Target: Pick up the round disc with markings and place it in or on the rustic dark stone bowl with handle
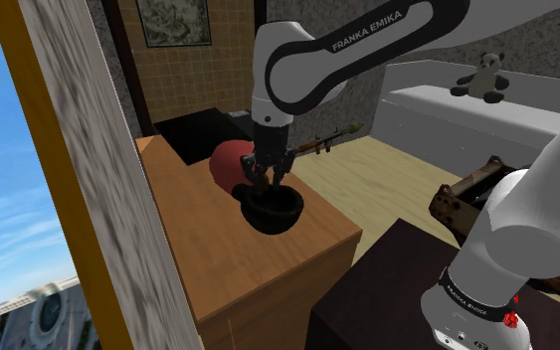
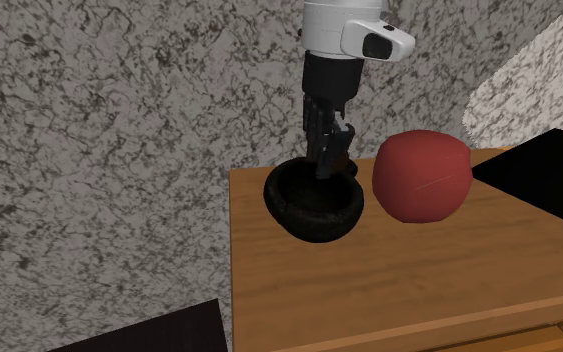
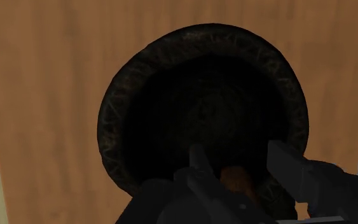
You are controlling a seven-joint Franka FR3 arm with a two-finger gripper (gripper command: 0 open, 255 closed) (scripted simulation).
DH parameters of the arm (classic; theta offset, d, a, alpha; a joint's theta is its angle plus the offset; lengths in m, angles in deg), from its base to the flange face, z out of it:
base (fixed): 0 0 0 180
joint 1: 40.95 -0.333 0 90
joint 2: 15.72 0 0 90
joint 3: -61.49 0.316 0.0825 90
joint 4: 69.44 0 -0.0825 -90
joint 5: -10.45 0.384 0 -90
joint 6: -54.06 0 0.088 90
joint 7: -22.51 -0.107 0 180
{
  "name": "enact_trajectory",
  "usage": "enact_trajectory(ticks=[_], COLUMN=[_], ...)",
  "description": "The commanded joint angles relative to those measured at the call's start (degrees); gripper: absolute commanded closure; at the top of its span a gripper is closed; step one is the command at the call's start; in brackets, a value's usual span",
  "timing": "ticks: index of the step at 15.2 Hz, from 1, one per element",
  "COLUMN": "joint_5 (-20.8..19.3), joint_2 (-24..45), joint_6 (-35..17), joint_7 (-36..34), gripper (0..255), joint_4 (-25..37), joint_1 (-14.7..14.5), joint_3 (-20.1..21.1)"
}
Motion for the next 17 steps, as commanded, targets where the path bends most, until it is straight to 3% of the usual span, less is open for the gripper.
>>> enact_trajectory(ticks=[1,5,9,17], joint_5=[0.0,0.0,0.01,0.01], joint_2=[0.0,0.0,-2.65,-2.65], joint_6=[0.0,0.0,7.49,7.49], joint_7=[0.0,0.0,0.26,0.26], gripper=[0,0,0,0], joint_4=[0.0,0.0,4.82,4.82], joint_1=[0.0,0.0,0.39,0.38], joint_3=[0.0,0.0,-0.99,-0.99])
